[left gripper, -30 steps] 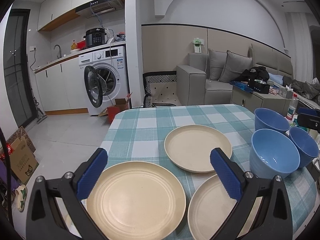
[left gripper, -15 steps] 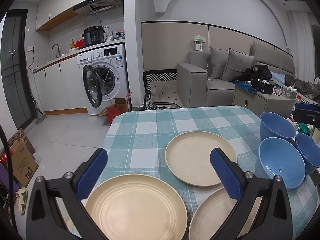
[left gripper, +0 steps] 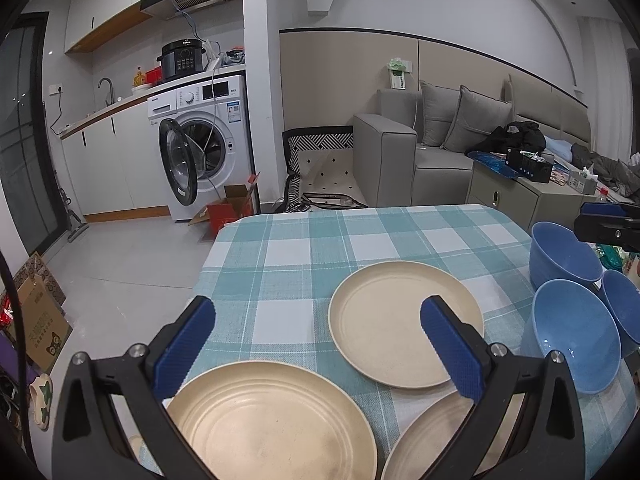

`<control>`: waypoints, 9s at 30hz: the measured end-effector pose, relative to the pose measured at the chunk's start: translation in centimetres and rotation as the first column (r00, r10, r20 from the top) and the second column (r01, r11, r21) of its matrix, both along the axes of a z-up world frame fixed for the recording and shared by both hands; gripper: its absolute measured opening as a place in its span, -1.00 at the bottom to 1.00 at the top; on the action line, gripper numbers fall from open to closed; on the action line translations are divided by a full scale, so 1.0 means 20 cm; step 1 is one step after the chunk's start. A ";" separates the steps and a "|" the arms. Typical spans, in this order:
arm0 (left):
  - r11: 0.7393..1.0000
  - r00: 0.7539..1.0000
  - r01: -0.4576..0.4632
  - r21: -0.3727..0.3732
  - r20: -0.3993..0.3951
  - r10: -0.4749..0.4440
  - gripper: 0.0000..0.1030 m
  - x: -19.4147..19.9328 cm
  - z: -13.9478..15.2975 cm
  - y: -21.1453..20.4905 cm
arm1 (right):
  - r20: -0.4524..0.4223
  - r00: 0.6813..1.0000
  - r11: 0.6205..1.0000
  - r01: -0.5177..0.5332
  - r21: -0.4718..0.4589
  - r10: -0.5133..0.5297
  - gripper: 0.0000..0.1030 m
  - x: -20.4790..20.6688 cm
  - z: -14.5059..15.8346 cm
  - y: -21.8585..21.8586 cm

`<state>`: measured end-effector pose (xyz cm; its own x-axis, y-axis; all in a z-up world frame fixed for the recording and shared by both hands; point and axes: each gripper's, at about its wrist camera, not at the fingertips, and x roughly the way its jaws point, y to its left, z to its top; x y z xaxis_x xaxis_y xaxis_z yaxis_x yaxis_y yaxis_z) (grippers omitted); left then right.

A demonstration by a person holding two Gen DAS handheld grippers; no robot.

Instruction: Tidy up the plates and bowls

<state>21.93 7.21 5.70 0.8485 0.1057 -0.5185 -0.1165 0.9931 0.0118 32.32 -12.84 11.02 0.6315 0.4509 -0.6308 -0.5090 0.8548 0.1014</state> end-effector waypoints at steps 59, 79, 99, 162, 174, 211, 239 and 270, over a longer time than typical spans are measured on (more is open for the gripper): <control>1.000 0.949 0.007 0.028 -0.315 0.002 1.00 0.50 -0.38 0.00 | -0.377 0.926 0.954 -0.087 -0.286 -0.029 0.96 0.63 -0.61 0.33; 0.999 0.926 0.018 0.039 -0.377 -0.002 0.82 0.55 -0.45 0.02 | -0.475 0.880 0.929 -0.150 -0.338 -0.031 0.42 0.71 -0.75 0.41; 0.996 0.899 0.088 -0.031 -0.428 -0.093 -0.38 0.56 -0.50 0.00 | -0.511 0.860 0.928 -0.179 -0.327 -0.014 -0.29 0.72 -0.82 0.46; 0.998 0.949 0.063 -0.024 -0.309 -0.068 -0.73 0.26 -0.13 0.02 | -0.398 0.917 0.951 -0.150 -0.271 0.032 -0.77 0.47 -0.42 0.40; 0.999 0.955 0.046 -0.023 -0.294 -0.051 -0.73 0.14 -0.10 0.03 | -0.365 0.929 0.951 -0.166 -0.260 0.063 -0.77 0.34 -0.35 0.41; 1.000 0.963 0.028 0.005 -0.270 -0.026 -0.73 -0.14 -0.10 0.03 | -0.298 0.942 0.925 -0.244 -0.290 0.155 -0.77 -0.03 -0.36 0.42; 0.999 0.949 0.044 -0.026 -0.313 -0.049 -0.73 -0.33 -0.21 -0.05 | -0.316 0.915 0.800 -0.380 -0.464 0.251 -0.75 -0.10 -0.46 0.49; 0.996 0.922 0.073 -0.048 -0.378 -0.086 -0.73 -0.43 -0.30 -0.09 | -0.414 0.855 0.575 -0.518 -0.634 0.314 -0.71 -0.17 -0.59 0.61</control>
